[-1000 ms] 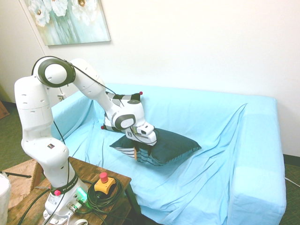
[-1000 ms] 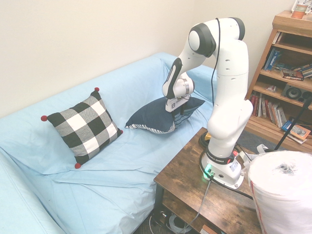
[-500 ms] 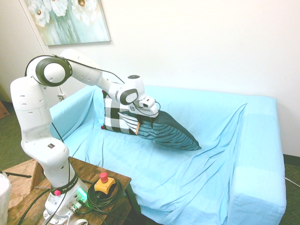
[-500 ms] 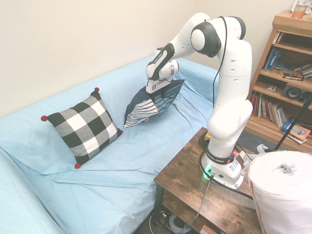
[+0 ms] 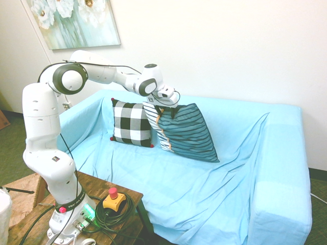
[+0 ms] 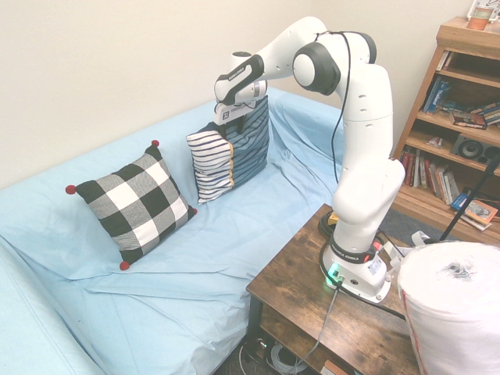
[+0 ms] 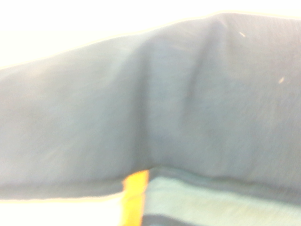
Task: Lift the pillow
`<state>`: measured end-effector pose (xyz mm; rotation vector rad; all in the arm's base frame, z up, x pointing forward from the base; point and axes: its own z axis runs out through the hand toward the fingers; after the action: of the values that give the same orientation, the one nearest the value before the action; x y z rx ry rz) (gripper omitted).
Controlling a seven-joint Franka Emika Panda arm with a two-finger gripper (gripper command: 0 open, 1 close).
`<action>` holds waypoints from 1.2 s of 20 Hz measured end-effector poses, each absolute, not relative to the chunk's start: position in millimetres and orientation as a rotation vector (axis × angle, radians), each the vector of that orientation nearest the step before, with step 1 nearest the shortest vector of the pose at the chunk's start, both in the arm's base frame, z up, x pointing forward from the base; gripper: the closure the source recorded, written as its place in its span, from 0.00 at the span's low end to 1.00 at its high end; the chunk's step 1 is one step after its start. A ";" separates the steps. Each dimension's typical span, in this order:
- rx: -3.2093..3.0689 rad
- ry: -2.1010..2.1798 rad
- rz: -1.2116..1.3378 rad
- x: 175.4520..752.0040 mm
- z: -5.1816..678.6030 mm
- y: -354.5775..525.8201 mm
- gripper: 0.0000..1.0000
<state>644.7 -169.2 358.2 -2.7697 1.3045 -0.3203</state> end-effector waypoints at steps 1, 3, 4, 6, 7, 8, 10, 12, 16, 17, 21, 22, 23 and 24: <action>-2.767 1.303 -0.332 657.9 360.8 -168.2 0.00; -2.763 1.306 -0.360 682.8 364.2 -168.2 0.00; -2.760 1.310 -0.370 694.1 365.3 -168.7 0.00; -2.746 1.314 -0.398 715.3 368.2 -170.4 0.00; -2.736 1.317 -0.400 724.4 372.2 -170.4 0.00; -2.727 1.317 -0.400 732.6 379.2 -168.3 0.00; -2.704 1.306 -0.401 746.8 395.4 -162.9 0.00; -2.691 1.305 -0.400 758.0 405.9 -160.4 0.00; -2.675 1.319 -0.408 767.2 407.0 -168.9 0.00; -2.674 1.322 -0.401 765.5 407.4 -171.1 0.00; -2.699 1.314 -0.332 744.2 415.4 -162.4 0.00; -2.711 1.301 -0.308 737.2 422.5 -153.2 0.00; -2.728 1.290 -0.288 730.5 428.9 -142.0 0.00; -2.744 1.282 -0.270 723.7 434.4 -128.5 0.00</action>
<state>723.7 -128.5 434.4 -2.7441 1.2824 -0.2698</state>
